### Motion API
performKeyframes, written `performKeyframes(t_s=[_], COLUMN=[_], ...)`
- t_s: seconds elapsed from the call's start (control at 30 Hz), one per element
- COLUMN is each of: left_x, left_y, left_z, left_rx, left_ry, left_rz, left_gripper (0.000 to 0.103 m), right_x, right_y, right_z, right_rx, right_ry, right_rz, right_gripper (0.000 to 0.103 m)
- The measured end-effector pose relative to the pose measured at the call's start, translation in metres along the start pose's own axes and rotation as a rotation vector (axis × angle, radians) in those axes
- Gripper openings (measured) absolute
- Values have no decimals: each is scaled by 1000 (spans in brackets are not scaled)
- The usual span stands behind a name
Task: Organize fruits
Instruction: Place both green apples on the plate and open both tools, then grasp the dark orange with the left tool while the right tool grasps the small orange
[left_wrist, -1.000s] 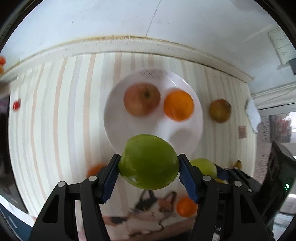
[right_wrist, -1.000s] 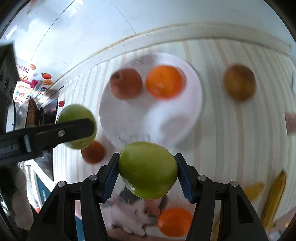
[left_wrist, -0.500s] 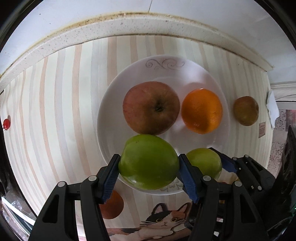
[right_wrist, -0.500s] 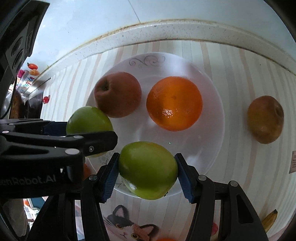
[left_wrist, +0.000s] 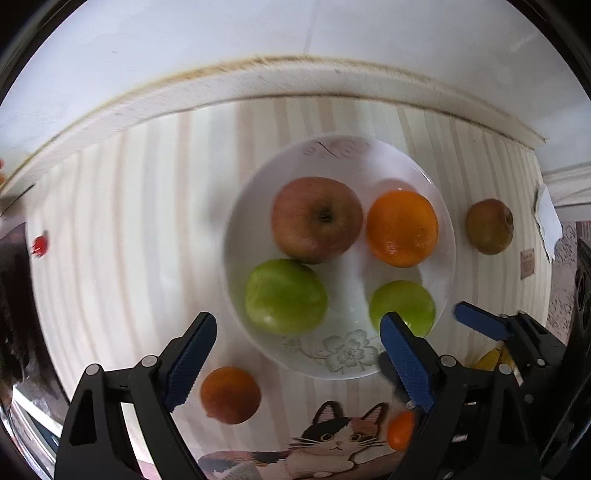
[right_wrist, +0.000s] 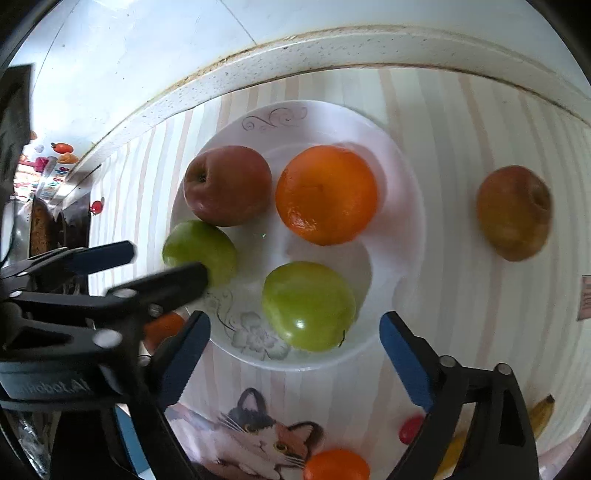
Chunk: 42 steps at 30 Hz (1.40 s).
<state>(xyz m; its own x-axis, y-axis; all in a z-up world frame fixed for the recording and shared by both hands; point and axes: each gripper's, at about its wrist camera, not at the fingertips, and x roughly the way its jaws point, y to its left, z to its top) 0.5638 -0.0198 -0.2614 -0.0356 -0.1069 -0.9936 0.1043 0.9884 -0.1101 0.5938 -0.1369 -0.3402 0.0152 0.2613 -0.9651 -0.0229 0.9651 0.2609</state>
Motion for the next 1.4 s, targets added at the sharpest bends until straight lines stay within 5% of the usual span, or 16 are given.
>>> performKeyframes(t_s=[0.57, 0.87, 1.1, 1.33, 1.4], left_x=[-78, -107, -84, -23, -15], left_y=[-1, -3, 8, 37, 44], left_z=[-58, -95, -128, -148, -150], left_rx=[-39, -42, -70, -151, -171], left_ry=[-208, -264, -215, -60, -42], left_rz=[48, 14, 35, 33, 37], left_gripper=[91, 91, 91, 91, 91], right_x=[-81, -119, -67, 1, 16], right_y=[4, 11, -17, -47, -48], right_z=[-44, -84, -131, -158, -160], right_rx=[-1, -1, 75, 188, 190], right_ry=[-136, -197, -23, 120, 148], right_rz=[-15, 5, 18, 59, 35], right_gripper=[96, 96, 96, 95, 85])
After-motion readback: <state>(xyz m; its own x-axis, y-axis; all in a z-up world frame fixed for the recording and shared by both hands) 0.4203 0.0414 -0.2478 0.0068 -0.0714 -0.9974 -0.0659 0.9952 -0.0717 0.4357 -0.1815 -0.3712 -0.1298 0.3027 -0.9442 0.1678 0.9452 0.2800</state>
